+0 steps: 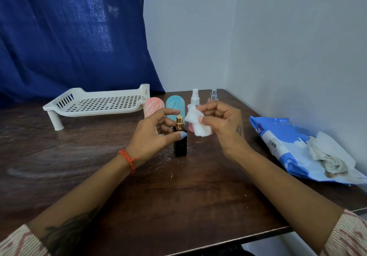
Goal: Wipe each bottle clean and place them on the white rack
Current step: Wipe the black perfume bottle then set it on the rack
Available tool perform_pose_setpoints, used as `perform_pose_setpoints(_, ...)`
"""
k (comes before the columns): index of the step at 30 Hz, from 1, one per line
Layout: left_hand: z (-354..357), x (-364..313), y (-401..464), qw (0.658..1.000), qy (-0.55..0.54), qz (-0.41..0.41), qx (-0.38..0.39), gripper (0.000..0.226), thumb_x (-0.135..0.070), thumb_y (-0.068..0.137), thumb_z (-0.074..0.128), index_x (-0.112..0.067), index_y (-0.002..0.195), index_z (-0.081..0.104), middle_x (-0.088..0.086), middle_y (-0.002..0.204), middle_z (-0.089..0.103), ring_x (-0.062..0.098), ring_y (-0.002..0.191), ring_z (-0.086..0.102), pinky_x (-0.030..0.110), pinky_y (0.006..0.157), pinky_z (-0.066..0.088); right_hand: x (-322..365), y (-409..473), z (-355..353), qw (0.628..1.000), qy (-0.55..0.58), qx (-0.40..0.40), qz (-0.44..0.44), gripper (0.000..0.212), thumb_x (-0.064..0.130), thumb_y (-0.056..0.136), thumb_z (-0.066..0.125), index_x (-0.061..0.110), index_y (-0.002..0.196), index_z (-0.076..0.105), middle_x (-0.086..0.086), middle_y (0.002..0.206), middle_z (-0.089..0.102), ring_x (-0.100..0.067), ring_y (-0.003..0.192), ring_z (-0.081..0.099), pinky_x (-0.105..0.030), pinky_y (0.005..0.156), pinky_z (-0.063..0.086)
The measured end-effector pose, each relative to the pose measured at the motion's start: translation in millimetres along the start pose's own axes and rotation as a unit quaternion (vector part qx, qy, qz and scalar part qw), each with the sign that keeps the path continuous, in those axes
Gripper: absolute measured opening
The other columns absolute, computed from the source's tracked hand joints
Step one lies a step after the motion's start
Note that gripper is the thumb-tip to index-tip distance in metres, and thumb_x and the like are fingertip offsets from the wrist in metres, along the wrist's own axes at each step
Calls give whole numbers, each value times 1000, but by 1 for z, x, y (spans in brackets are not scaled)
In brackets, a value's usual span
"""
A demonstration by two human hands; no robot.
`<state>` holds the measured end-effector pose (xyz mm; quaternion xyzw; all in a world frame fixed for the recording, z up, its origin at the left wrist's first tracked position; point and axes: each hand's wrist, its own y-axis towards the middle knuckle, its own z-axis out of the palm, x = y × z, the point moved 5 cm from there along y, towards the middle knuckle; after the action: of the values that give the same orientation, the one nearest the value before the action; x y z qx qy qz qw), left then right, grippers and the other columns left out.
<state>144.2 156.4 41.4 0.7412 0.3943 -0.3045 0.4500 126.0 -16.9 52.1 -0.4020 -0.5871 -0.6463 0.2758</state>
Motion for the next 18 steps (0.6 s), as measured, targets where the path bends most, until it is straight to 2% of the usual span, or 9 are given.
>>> perform_pose_setpoints(3,1,-1,-1,1000,6,3,0,48,-18,74,77,-28,116,57,3,97,65,13,84,63,24,78,55,-2,4,-14,985,-154,-78,-15,20,2,74,69,22,77,69,8,78,67,-2,70,60,-16,63,48)
perform_pose_setpoints(6,2,-1,-2,1000,13,1,-3,44,-19,75,76,-27,114,58,0,98,65,12,85,64,23,80,55,-6,5,-12,946,-320,-39,-21,2,21,77,72,22,77,70,9,71,63,-2,65,57,-15,56,41)
perform_pose_setpoints(7,2,0,-2,1000,13,-2,-3,44,-19,75,76,-24,115,59,0,99,66,15,87,64,26,81,55,-9,5,-10,932,-362,-11,-9,2,23,77,71,21,78,70,8,72,63,-3,66,56,-16,57,40)
perform_pose_setpoints(9,2,1,-2,1000,16,-6,-2,43,-21,75,76,-20,115,60,0,101,66,18,88,64,30,82,56,-15,4,-8,913,-404,36,39,7,17,75,65,20,78,70,5,80,64,-8,74,56,-21,65,39)
perform_pose_setpoints(12,2,1,-2,1000,17,-7,1,40,-21,75,76,-20,113,62,-1,101,66,17,88,64,28,81,55,-22,4,-9,897,-425,72,101,16,13,76,56,20,80,71,2,89,68,-16,86,58,-23,75,40)
perform_pose_setpoints(16,3,-1,-2,1000,4,-8,2,39,-21,74,75,-23,110,61,-2,101,66,15,88,64,25,80,55,-26,5,-10,860,-489,99,111,18,25,80,57,23,89,73,1,91,69,-17,84,60,-24,65,40)
perform_pose_setpoints(18,1,-2,-2,1000,1,-4,-1,36,-23,74,75,-26,108,61,-6,99,66,10,86,63,18,75,53,-26,6,-11,835,-531,103,102,21,34,80,57,25,90,73,2,90,69,-16,82,60,-25,64,40)
